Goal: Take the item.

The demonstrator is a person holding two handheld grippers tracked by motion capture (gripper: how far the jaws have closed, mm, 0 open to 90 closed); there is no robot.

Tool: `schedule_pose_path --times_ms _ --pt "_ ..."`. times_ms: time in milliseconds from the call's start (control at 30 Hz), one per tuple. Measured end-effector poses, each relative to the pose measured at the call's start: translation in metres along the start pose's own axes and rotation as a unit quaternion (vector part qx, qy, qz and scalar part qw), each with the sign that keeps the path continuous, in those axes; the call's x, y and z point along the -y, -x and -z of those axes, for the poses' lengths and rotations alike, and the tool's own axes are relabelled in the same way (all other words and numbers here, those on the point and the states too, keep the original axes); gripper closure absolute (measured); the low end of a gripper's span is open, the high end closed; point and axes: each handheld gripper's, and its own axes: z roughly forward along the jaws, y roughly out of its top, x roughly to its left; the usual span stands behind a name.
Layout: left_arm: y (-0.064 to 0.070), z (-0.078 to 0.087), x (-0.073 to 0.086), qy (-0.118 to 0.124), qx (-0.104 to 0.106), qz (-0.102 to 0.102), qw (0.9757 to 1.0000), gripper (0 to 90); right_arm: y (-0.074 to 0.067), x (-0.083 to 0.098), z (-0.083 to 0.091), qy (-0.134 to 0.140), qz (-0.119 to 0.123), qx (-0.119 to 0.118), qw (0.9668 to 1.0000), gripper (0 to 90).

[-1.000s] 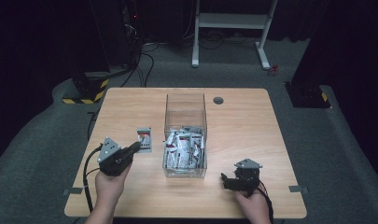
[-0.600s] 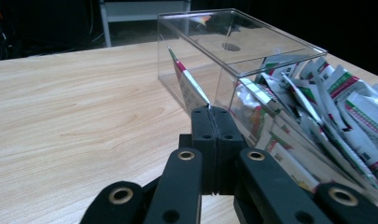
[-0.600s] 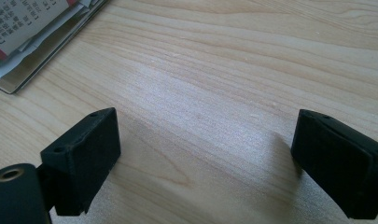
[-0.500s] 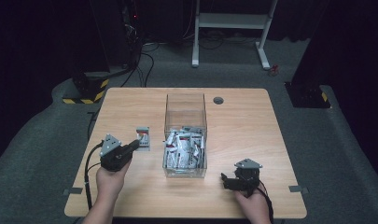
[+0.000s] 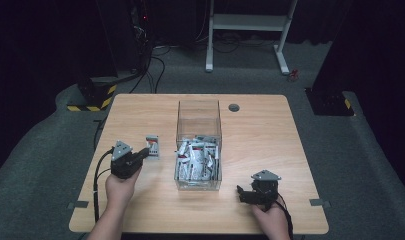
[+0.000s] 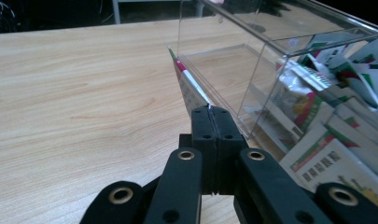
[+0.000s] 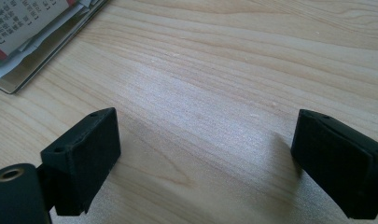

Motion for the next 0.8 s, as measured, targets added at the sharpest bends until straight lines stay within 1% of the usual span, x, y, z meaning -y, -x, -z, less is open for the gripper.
schedule_pose_path --times_ms 267,433,500,567,700,800 --pt "-0.008 -0.015 0.006 -0.018 0.0 0.015 0.9997 89.9 0.0 0.0 0.0 -0.001 -0.002 0.0 1.0 7.9" --pt "-0.013 -0.022 0.012 -0.028 0.003 0.032 0.9991 89.9 0.0 0.0 0.0 -0.001 -0.002 0.0 1.0 8.0" --pt "-0.014 -0.025 0.013 -0.033 0.001 0.034 0.9989 89.9 0.0 0.0 0.0 0.0 -0.001 0.001 1.0 8.0" --pt "-0.016 -0.026 0.014 -0.037 -0.004 0.031 0.9988 89.8 0.0 0.0 0.0 0.0 -0.001 0.001 1.0 8.0" --pt "-0.019 -0.03 0.016 -0.044 -0.011 0.036 0.9984 89.5 0.0 0.0 0.0 0.0 -0.001 0.001 1.0 8.1" --pt "-0.021 -0.033 0.017 -0.049 -0.017 0.033 0.9981 89.4 0.0 0.0 0.0 0.0 -0.001 0.001 1.0 8.1"
